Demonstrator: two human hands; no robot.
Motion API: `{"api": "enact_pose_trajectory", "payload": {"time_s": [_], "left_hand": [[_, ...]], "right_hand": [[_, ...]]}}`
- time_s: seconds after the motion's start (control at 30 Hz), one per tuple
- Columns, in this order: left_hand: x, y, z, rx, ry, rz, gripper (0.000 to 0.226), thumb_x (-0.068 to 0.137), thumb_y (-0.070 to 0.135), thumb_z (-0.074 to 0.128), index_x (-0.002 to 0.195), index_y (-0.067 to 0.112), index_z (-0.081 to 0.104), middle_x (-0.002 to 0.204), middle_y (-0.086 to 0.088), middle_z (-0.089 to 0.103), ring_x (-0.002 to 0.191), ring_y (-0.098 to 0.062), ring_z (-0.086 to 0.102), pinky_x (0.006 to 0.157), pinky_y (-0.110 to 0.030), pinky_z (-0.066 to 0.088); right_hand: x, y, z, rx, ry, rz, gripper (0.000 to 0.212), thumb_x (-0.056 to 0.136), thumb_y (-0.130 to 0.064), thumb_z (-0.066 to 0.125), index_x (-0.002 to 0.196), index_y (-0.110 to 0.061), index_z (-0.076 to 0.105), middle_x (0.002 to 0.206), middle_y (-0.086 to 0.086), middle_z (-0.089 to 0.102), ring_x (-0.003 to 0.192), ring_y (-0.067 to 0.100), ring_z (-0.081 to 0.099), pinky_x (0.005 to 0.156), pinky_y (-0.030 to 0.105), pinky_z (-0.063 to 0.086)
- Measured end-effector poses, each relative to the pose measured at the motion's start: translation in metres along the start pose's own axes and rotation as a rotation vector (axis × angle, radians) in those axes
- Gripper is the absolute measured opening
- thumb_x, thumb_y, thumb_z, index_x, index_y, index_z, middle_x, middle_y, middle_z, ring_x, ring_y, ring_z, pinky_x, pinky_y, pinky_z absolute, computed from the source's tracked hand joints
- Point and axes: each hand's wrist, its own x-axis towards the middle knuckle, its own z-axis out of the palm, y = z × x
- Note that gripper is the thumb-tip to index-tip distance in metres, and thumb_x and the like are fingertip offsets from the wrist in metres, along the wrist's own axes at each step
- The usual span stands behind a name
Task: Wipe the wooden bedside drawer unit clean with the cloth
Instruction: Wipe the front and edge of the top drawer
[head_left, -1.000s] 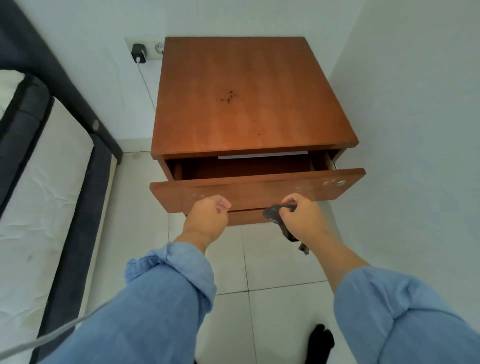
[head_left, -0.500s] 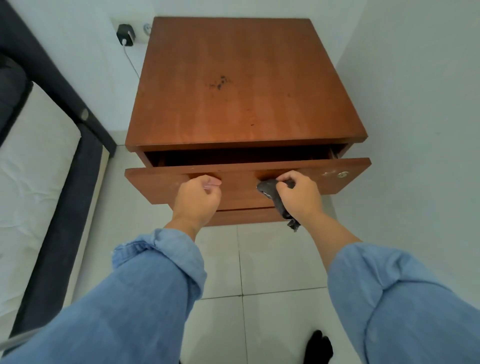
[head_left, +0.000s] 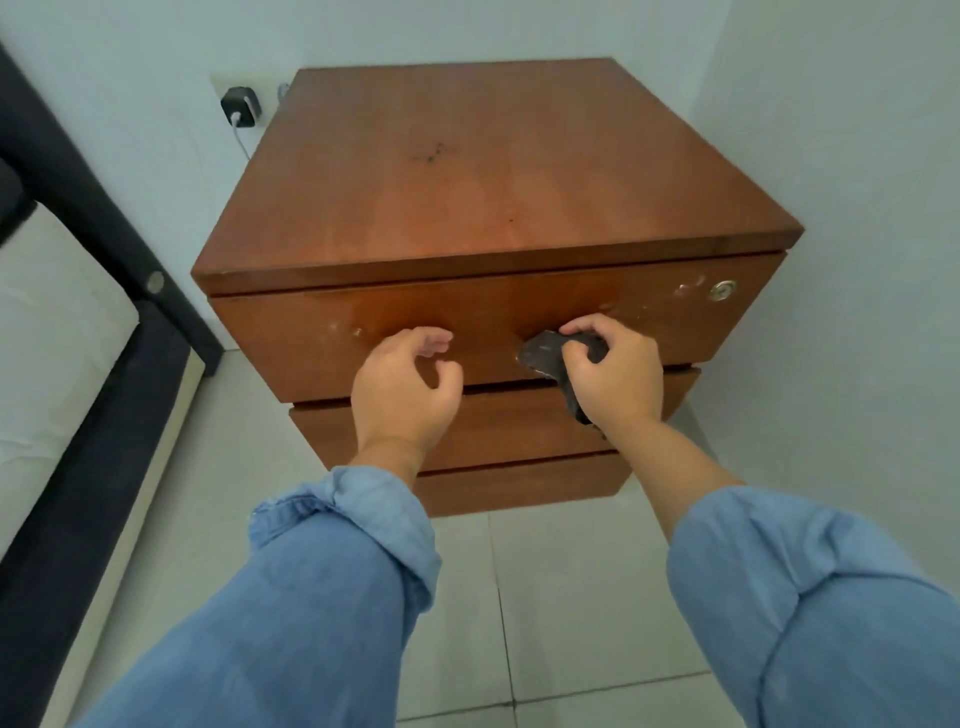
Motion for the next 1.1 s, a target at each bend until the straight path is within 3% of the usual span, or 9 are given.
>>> {"api": "enact_pose_trajectory", "payload": {"time_s": [0.13, 0.3, 0.53, 0.63, 0.77, 0.93, 1.1], "left_hand": [[0.0, -0.015, 0.019, 0.052, 0.124, 0.109, 0.023, 0.071, 0.023, 0.053, 0.09, 0.026, 0.066, 0.081, 0.014, 0.063, 0.079, -0.004, 0.057, 0.071, -0.021, 0.044], [-0.003, -0.026, 0.034, 0.089, 0.205, 0.228, 0.025, 0.071, 0.022, 0.053, 0.095, 0.024, 0.063, 0.085, 0.011, 0.058, 0.084, -0.01, 0.054, 0.07, -0.034, 0.048], [-0.012, -0.018, 0.021, 0.153, 0.151, 0.308, 0.032, 0.074, 0.015, 0.052, 0.104, 0.022, 0.062, 0.098, 0.008, 0.059, 0.093, -0.012, 0.054, 0.075, -0.035, 0.05], [-0.006, -0.001, 0.011, 0.209, 0.168, 0.393, 0.035, 0.076, 0.01, 0.054, 0.109, 0.02, 0.06, 0.105, 0.005, 0.059, 0.097, -0.013, 0.053, 0.075, -0.027, 0.045], [-0.003, 0.024, 0.01, 0.284, 0.154, 0.485, 0.037, 0.077, 0.01, 0.056, 0.113, 0.02, 0.058, 0.114, 0.002, 0.056, 0.108, -0.015, 0.05, 0.088, -0.024, 0.035], [-0.001, 0.041, 0.025, 0.365, 0.117, 0.581, 0.053, 0.078, 0.013, 0.056, 0.13, 0.017, 0.05, 0.138, -0.001, 0.048, 0.132, -0.017, 0.039, 0.11, -0.034, 0.027], [0.002, 0.057, 0.046, 0.501, 0.074, 0.62, 0.07, 0.081, 0.017, 0.051, 0.147, 0.011, 0.029, 0.155, -0.004, 0.027, 0.144, -0.017, 0.021, 0.118, -0.04, 0.017]], "right_hand": [[0.003, 0.013, 0.017, -0.006, 0.146, -0.123, 0.017, 0.079, -0.017, 0.054, 0.083, -0.026, 0.068, 0.075, -0.004, 0.066, 0.072, 0.017, 0.061, 0.055, 0.033, 0.053], [0.002, 0.019, 0.025, 0.005, 0.239, -0.213, 0.019, 0.078, -0.017, 0.051, 0.081, -0.026, 0.068, 0.074, -0.004, 0.066, 0.069, 0.017, 0.059, 0.053, 0.033, 0.052], [-0.023, 0.015, 0.025, 0.05, 0.206, -0.211, 0.02, 0.082, -0.014, 0.051, 0.088, -0.024, 0.068, 0.082, -0.009, 0.064, 0.079, 0.011, 0.058, 0.063, 0.029, 0.053], [-0.028, 0.007, 0.017, 0.103, 0.289, -0.282, 0.023, 0.085, -0.011, 0.048, 0.096, -0.02, 0.065, 0.089, -0.008, 0.063, 0.084, 0.01, 0.057, 0.069, 0.026, 0.051], [-0.021, 0.005, -0.005, 0.091, 0.436, -0.339, 0.032, 0.089, -0.008, 0.042, 0.113, -0.013, 0.061, 0.105, 0.003, 0.064, 0.095, 0.014, 0.056, 0.08, 0.023, 0.045], [-0.003, 0.026, -0.043, 0.083, 0.603, -0.194, 0.044, 0.089, -0.002, 0.037, 0.128, -0.013, 0.052, 0.119, 0.01, 0.055, 0.108, 0.025, 0.051, 0.09, 0.028, 0.04], [0.022, 0.051, -0.074, 0.048, 0.588, -0.056, 0.053, 0.089, 0.003, 0.036, 0.138, -0.016, 0.044, 0.128, 0.017, 0.048, 0.118, 0.03, 0.045, 0.099, 0.025, 0.03]]}}
